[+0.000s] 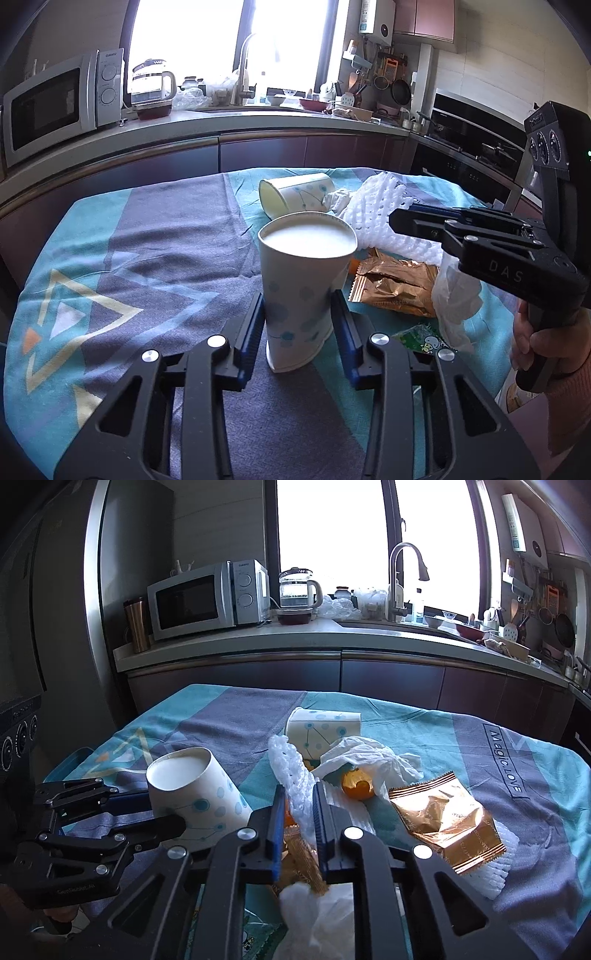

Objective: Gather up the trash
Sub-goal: 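Grasp the white dotted paper cup with the left tool while the right tool grasps the white mesh sleeve, then carry the cup and mesh sleeve to the teal bin with both tools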

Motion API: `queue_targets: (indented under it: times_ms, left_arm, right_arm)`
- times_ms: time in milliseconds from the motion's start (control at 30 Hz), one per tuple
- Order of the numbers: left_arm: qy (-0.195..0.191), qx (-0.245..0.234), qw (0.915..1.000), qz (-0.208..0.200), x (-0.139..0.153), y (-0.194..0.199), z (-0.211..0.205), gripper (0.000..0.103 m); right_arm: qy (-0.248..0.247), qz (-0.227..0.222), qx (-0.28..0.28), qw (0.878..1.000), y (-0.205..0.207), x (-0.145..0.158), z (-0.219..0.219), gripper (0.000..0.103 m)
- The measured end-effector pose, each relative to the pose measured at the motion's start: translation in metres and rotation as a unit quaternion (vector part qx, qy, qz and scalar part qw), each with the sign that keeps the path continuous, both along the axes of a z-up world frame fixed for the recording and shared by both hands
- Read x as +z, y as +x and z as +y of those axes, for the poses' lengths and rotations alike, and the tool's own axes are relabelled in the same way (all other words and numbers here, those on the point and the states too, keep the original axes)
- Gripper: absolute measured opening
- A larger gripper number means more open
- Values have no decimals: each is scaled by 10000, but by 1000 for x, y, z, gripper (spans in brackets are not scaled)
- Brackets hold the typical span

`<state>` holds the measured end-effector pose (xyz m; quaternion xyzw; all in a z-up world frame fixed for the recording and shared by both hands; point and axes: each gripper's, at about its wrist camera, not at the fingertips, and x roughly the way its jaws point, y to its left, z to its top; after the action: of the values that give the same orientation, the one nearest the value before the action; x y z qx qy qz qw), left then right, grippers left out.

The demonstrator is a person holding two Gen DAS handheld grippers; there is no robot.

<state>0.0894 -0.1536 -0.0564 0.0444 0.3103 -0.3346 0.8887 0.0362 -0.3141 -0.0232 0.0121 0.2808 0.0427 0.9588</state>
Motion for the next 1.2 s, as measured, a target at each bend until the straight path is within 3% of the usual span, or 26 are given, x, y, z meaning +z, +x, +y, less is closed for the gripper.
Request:
queue_targets:
  times_ms: [233,633,1000,1200]
  left_arm:
    - [-221,185,9993,-226,20,-10,27,36]
    - [-510,1019,9919,-553,62,-31,124,36]
    - [-460,2069,9747,-712,72,-49,225,36]
    - [-418,2710,9592,-691,63,-50,290,36]
  right_arm:
    - [274,-244,243,9990,-4,26,5,7]
    - [975,-371,1252,9866,4,54,57,7]
    - [1376,-245,2480,9586,33,61,146,7]
    - [1609,35,3034,9392,55,55,195,7]
